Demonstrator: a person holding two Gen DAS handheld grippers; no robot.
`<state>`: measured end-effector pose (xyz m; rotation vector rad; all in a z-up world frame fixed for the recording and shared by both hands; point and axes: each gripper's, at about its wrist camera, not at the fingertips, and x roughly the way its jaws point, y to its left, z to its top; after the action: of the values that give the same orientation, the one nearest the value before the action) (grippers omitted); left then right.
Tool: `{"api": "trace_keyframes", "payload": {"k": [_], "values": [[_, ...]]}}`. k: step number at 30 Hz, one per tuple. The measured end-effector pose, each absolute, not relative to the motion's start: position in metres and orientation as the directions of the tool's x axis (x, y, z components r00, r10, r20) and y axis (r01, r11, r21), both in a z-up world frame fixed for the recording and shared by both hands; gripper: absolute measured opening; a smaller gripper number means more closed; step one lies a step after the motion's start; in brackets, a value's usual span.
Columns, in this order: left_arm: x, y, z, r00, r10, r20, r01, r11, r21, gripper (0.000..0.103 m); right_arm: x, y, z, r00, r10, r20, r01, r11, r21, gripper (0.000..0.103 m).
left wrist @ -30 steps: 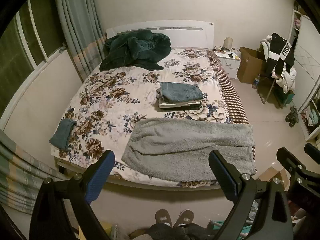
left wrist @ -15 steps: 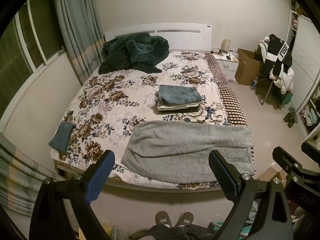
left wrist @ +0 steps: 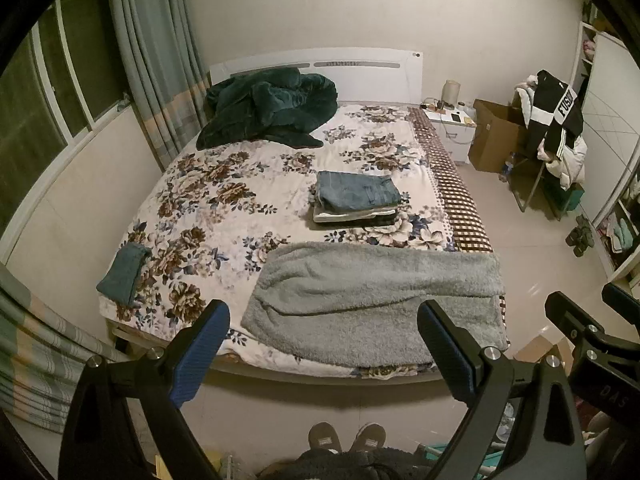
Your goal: Fold towel
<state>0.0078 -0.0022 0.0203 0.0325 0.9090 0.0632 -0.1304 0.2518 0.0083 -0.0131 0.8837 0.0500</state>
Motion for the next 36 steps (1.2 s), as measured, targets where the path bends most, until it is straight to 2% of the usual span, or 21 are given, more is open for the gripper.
{"api": "trace_keyframes", "payload": {"k": [36], "values": [[0.0027, 0.0017, 0.0189, 0.619, 0.066, -0.783, -0.04, 0.998, 0.052, 0.096, -0.132, 0.2551, 0.0121, 0.636, 0.044, -0.77, -0.05, 0.999, 0.016, 0.103]]}}
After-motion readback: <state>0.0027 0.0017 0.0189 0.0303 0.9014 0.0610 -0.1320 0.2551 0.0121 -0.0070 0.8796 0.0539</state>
